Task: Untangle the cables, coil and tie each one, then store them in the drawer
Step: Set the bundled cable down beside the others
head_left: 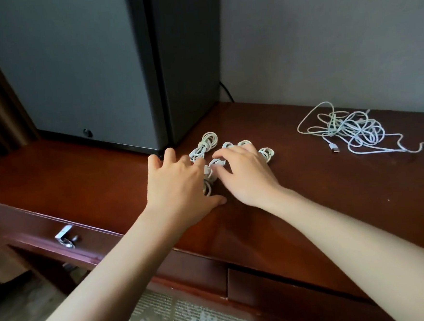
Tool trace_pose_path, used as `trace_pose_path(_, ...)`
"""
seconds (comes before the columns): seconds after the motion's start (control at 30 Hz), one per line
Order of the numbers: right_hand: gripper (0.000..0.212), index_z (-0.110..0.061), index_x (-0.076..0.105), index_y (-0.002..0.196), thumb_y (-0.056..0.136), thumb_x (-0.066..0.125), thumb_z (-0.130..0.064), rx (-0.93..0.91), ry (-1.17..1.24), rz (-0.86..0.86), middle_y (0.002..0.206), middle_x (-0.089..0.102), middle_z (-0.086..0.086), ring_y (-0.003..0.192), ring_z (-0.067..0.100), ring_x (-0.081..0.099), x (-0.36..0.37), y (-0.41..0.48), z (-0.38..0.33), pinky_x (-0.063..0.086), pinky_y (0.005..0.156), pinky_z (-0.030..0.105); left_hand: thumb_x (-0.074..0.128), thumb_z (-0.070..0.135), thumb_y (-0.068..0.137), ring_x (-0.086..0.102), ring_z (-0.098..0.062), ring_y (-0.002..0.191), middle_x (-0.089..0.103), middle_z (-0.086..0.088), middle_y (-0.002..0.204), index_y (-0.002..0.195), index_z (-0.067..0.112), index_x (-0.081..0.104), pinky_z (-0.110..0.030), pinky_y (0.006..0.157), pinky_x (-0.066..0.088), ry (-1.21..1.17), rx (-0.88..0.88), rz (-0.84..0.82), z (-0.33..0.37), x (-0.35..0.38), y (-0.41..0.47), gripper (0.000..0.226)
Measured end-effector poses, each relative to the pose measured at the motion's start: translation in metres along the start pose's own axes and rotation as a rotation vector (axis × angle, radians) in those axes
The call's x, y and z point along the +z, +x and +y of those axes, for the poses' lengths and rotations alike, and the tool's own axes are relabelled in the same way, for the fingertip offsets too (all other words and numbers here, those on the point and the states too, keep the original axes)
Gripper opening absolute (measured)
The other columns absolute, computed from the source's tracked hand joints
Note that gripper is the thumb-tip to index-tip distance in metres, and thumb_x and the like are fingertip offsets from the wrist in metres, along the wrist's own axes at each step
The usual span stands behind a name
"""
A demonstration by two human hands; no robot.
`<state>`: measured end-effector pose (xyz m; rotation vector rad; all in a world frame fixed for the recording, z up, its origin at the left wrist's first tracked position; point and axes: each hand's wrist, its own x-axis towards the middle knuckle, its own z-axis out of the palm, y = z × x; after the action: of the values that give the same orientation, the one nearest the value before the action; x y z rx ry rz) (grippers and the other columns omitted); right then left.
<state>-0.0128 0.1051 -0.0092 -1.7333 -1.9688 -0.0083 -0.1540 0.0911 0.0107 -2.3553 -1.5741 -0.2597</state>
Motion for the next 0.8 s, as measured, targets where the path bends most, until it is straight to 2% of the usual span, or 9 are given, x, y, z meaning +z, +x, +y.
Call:
trace_pose_path(0.13, 0.032, -0.022, 0.058, 0.125, 0.096, 0.051, -0.034, -0.005, 0.074, 0.013, 0.121, 0.061, -0.004, 0.117, 0.021, 0.044, -0.020, -0.004, 0.019, 0.036, 0.098, 0.034, 0.043, 0.077, 0.078, 0.035, -0.026, 0.122, 0.048, 0.000, 0.130, 0.132, 0.027, 0.044, -0.042, 0.099, 0.028, 0.017, 0.005, -0.032, 0.022, -0.012, 0.010, 0.073)
trace_pose_path(0.27, 0.026, -0.024, 0.061, 0.119, 0.095, 0.053, -0.030, 0.017, 0.117, -0.010, 0.110, 0.064, -0.004, 0.107, 0.019, 0.050, -0.047, -0.014, 0.049, 0.041, 0.089, 0.032, 0.045, 0.064, 0.087, 0.035, -0.027, 0.126, 0.046, -0.001, 0.134, 0.133, 0.028, 0.043, -0.042, 0.101, 0.028, -0.026, 0.046, -0.002, 0.055, -0.020, 0.027, 0.059)
trace_pose_path(0.4, 0.021, -0.026, 0.066, 0.111, 0.093, 0.055, -0.030, 0.046, 0.118, 0.005, 0.104, 0.064, -0.005, 0.105, 0.017, 0.052, -0.075, -0.029, 0.086, 0.043, 0.091, 0.036, 0.043, 0.056, 0.090, 0.037, -0.029, 0.125, 0.050, -0.001, 0.130, 0.131, 0.027, 0.045, -0.044, 0.102, 0.028, -0.087, 0.093, 0.008, 0.099, -0.023, 0.046, 0.050)
trace_pose_path(0.53, 0.018, -0.024, 0.069, 0.106, 0.092, 0.059, -0.028, 0.091, 0.100, 0.044, 0.109, 0.066, -0.006, 0.110, 0.017, 0.054, -0.101, -0.047, 0.132, 0.041, 0.098, 0.037, 0.045, 0.055, 0.090, 0.040, -0.030, 0.122, 0.052, -0.002, 0.127, 0.128, 0.026, 0.049, -0.043, 0.097, 0.031, -0.194, 0.152, -0.004, 0.150, -0.021, 0.066, 0.048)
trace_pose_path(0.63, 0.017, -0.022, 0.071, 0.104, 0.091, 0.061, -0.024, 0.142, 0.070, 0.094, 0.108, 0.067, -0.004, 0.107, 0.015, 0.056, -0.118, -0.062, 0.169, 0.040, 0.096, 0.032, 0.046, 0.052, 0.090, 0.042, -0.030, 0.120, 0.052, -0.002, 0.127, 0.127, 0.024, 0.050, -0.042, 0.095, 0.032, -0.283, 0.203, -0.002, 0.192, -0.016, 0.079, 0.046)
trace_pose_path(0.8, 0.015, -0.018, 0.072, 0.100, 0.090, 0.062, -0.018, 0.258, 0.012, 0.213, 0.094, 0.063, -0.009, 0.094, 0.009, 0.054, -0.134, -0.087, 0.228, 0.033, 0.081, 0.019, 0.048, 0.048, 0.091, 0.042, -0.030, 0.123, 0.049, -0.004, 0.132, 0.133, 0.022, 0.047, -0.042, 0.098, 0.032, -0.437, 0.296, -0.012, 0.258, 0.001, 0.097, 0.049)
